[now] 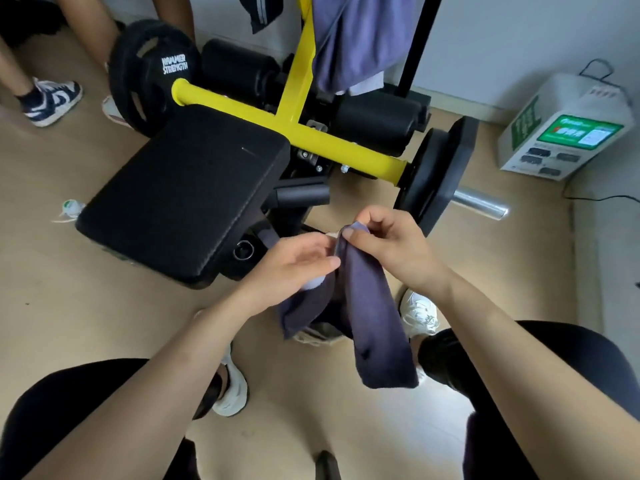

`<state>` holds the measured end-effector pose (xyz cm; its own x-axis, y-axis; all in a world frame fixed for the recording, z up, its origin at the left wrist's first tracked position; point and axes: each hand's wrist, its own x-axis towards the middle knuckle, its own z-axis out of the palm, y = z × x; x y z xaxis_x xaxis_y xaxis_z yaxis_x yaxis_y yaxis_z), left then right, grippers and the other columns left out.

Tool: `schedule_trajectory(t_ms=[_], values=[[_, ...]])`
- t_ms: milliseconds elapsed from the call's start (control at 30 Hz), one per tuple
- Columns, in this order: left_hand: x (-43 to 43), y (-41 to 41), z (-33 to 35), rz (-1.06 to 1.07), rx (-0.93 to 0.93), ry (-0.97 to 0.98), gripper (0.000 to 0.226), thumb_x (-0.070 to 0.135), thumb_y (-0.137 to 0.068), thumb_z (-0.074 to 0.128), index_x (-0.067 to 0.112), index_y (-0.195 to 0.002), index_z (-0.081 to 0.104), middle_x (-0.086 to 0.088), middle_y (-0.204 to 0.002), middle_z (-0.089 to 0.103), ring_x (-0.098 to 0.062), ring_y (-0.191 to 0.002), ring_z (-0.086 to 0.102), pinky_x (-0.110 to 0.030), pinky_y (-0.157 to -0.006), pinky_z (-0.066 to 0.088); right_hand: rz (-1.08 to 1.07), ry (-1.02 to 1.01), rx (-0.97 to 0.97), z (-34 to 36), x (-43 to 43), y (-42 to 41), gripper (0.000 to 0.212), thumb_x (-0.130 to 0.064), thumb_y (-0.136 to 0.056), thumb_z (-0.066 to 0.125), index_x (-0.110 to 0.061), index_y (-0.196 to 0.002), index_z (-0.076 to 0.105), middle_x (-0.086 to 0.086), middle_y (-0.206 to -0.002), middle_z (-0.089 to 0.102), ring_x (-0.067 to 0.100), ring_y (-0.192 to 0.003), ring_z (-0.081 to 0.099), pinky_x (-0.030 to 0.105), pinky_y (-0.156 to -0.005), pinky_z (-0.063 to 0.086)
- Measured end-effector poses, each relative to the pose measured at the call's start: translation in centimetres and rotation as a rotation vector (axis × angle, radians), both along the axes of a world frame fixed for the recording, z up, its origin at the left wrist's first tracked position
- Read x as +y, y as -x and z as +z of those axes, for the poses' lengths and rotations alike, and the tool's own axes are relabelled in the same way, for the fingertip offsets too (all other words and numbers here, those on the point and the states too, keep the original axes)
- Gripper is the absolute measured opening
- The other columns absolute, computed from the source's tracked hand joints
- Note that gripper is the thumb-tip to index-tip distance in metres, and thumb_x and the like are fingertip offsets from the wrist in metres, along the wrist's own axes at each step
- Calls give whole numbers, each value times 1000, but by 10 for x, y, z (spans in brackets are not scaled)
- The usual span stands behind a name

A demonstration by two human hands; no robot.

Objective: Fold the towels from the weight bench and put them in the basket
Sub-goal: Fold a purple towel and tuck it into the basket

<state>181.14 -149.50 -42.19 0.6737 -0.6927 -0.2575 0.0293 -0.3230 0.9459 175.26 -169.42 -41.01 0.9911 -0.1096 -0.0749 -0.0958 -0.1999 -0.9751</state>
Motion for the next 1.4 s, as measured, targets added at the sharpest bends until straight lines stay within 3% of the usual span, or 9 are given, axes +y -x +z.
schedule_trajectory(t_ms=[133,333,533,700,833,933,1133,1233,1400], values=[[-19,-1,-8,31,-62,23,29,23,-96,65,-4,-87,62,-17,-78,59,-15,-76,52,-34,-74,41,-7,-79,12,-3,-22,-7,29,-16,-91,68,5,-77,53,13,-73,53,18,-68,47,23,-60,39],[-18,-18,3,258,-94,161,21,19,-102,57,5,-89,66,0,-81,64,-10,-80,56,-24,-72,44,182,-58,264,-15,-55,-6,35,-34,-74,83,-12,-95,66,15,-80,60,25,-72,51,39,-65,39],[-10,-39,11,386,-152,185,25,21,-100,58,-1,-90,65,-5,-80,61,-12,-79,56,-29,-74,43,297,167,327,-31,-49,-2,16,-16,-79,84,-10,-81,69,4,-72,60,15,-69,52,34,-70,42],[-8,-41,15,421,-181,168,26,22,-99,59,-2,-89,63,-9,-80,57,-16,-80,52,-35,-75,41,142,100,299,-45,-45,-6,13,-6,-79,69,-18,-82,63,2,-77,66,12,-71,57,35,-70,45],[-6,-41,20,425,-171,177,26,22,-99,60,-1,-87,62,-11,-79,55,-18,-80,51,-37,-76,41,33,-44,245,-44,-36,-10,11,-3,-91,52,-2,-96,61,5,-83,59,13,-78,52,30,-73,42],[-4,-43,20,465,-193,157,26,20,-100,60,-2,-86,63,-10,-78,55,-16,-79,51,-33,-74,41,-1,-63,179,-37,-31,-11,25,-23,-88,68,-4,-101,61,1,-88,60,12,-82,54,29,-76,44],[6,-58,5,688,-97,95,34,29,-97,65,-3,-85,65,-14,-80,59,-17,-80,55,-36,-75,44,-182,-6,-66,-30,-46,-14,22,5,-86,71,-6,-100,58,8,-90,59,13,-79,54,21,-67,45],[10,-61,-1,725,-92,51,28,28,-97,66,2,-87,71,-20,-89,72,-17,-83,66,-37,-79,53,-190,-110,-79,-26,-51,-14,8,-1,-93,66,-9,-91,66,10,-81,61,10,-73,55,17,-67,45],[10,-59,-3,722,-175,-30,11,20,-95,70,13,-91,77,-12,-94,76,-8,-83,69,-28,-80,55,-391,-213,-37,-23,-56,-18,25,-12,-100,59,-18,-76,63,-14,-57,51,0,-51,41,12,-49,34]])
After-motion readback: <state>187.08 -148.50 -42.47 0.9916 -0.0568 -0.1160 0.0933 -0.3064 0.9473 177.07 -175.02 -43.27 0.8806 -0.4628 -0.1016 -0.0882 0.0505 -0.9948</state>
